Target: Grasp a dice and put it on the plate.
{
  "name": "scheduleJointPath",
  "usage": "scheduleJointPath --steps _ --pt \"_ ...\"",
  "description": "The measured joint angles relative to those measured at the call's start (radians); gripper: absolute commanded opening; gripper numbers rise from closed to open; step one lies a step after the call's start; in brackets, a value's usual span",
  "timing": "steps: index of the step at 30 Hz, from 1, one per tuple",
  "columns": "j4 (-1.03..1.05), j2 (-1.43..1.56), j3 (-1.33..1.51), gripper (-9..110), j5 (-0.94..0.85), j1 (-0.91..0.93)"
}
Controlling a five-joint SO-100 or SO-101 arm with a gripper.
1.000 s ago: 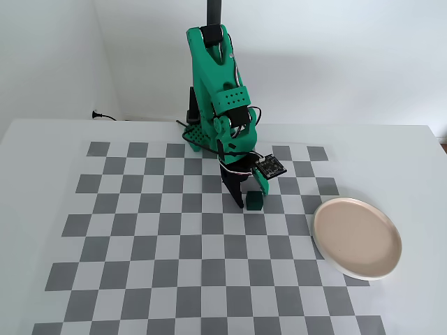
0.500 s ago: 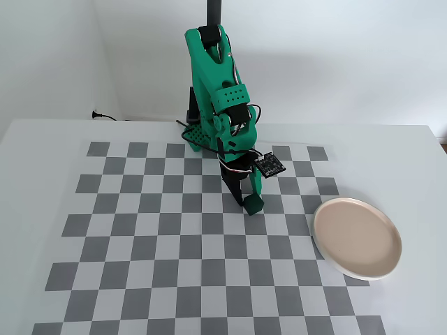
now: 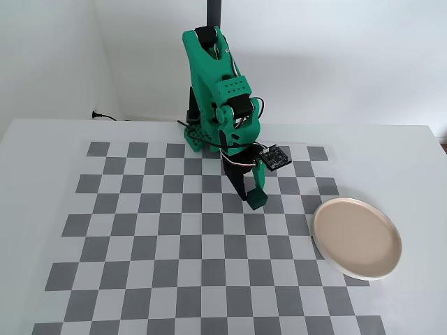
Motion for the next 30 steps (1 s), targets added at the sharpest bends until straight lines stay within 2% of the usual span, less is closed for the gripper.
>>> scheduleJointPath --steps 12,30 --pt "0.129 0.018 -0.235 -4 0.072 -0.153" --pt "0.117 -0.39 -0.653 -4 0.144 -0.333"
